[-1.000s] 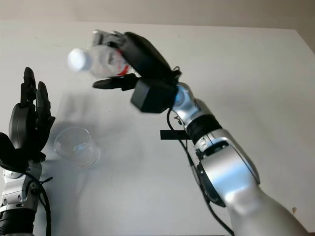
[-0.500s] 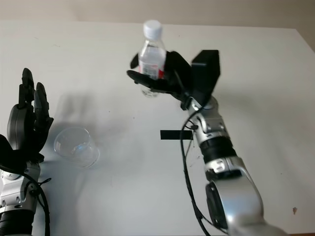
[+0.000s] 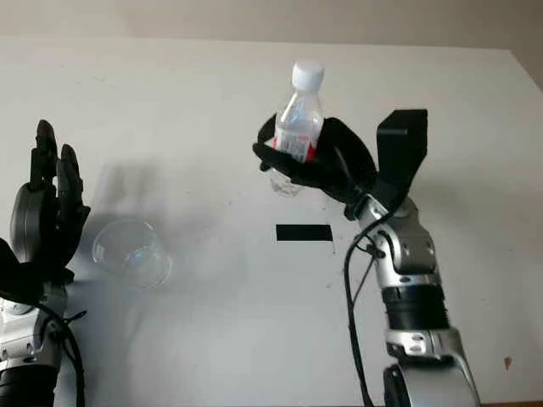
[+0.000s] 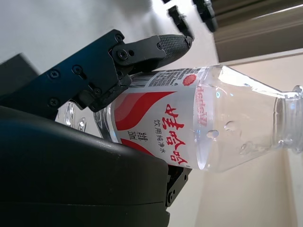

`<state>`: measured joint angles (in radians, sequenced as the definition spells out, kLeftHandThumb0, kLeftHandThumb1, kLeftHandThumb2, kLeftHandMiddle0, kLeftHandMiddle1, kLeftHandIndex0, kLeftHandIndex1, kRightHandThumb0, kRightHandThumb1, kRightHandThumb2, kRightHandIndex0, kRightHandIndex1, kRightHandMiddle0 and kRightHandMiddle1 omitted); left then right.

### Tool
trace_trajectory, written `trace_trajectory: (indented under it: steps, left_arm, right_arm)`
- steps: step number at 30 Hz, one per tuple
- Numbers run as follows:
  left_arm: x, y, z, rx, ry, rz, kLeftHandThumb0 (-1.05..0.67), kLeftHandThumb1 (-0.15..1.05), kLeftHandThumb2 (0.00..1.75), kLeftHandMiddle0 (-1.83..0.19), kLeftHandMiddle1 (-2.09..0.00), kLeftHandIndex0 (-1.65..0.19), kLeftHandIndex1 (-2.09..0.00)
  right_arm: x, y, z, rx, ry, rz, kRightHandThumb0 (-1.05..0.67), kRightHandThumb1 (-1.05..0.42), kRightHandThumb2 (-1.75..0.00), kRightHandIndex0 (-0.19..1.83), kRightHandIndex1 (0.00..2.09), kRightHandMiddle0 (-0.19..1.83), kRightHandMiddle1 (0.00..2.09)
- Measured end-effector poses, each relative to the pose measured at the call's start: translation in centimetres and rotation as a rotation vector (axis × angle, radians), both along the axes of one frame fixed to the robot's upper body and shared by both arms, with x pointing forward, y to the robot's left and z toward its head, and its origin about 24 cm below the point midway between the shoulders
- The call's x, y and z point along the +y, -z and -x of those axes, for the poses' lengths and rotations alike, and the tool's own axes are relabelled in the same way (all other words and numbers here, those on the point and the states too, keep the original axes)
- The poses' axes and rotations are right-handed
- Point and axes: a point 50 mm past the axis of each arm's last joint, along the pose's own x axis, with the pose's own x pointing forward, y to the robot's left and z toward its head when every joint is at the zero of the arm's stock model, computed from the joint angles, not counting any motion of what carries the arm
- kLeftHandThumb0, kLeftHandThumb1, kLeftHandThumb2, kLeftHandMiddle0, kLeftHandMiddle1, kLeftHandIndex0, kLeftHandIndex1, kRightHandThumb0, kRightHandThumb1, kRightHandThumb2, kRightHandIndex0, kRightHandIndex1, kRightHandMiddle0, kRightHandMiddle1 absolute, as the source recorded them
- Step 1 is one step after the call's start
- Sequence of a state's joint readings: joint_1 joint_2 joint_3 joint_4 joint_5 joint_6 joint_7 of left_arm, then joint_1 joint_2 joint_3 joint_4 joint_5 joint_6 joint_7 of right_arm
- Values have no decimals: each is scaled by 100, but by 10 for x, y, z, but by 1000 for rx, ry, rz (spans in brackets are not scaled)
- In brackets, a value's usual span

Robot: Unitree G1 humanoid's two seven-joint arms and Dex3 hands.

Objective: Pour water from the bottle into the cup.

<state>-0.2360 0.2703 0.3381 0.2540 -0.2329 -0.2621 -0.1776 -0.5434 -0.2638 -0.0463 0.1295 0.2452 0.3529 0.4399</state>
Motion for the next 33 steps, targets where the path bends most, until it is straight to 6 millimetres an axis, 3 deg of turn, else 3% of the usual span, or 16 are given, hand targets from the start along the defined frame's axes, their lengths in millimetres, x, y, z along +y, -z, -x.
trace_trajectory:
  steps: [14,33]
  left_arm:
    - [1,-2,1,-8,2,19,-79,105,61,19,0,19,0]
    - [4,-2,2,-15,5,33,-78,105,62,19,0,19,0]
  right_arm:
    - [-15,20,25,17,56,15,-40,-105,-43,132,209,79,209]
    - [-17,46,24,128,153,-11,-44,-105,-42,134,209,79,209]
